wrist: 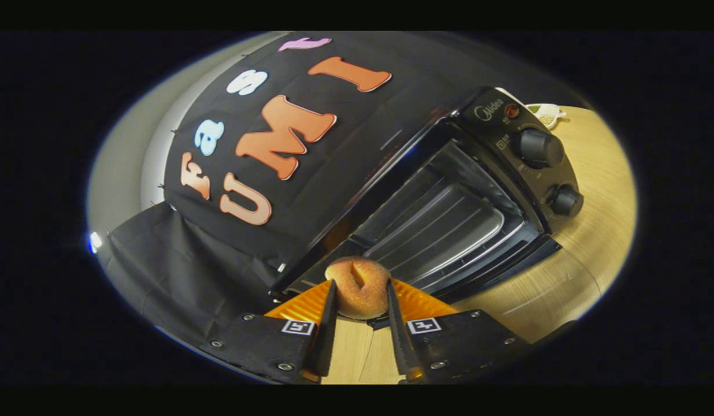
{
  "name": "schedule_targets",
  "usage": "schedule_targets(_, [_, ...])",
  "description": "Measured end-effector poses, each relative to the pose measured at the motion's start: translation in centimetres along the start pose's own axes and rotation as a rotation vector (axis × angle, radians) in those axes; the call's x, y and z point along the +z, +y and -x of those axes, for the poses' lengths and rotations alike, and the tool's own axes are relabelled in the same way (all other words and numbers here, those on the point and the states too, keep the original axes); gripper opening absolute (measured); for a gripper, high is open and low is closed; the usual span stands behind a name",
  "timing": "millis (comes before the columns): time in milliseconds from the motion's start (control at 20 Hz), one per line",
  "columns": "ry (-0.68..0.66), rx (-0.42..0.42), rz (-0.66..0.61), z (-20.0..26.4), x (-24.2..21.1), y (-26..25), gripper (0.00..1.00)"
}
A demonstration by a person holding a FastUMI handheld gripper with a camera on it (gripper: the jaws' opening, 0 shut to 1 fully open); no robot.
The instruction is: Open the toaster oven, put the food inside, and close the toaster oven door.
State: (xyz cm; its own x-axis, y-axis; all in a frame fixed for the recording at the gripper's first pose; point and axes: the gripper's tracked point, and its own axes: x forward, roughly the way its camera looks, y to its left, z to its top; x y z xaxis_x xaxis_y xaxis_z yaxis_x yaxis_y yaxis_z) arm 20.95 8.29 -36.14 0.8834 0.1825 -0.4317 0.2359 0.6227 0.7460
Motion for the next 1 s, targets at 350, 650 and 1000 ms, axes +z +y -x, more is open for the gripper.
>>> schedule_targets(350, [-0.058,-0.021,-0.02,-4.0,1.7,-0.9,0.44])
schedule_targets(650, [-0.135,-0.047,0.116,-4.4,2.3,-0.5,0.55])
schedule_targets(1000, [-0.192,-0.099,0.361,-3.4,3.4,-1.1,0.91])
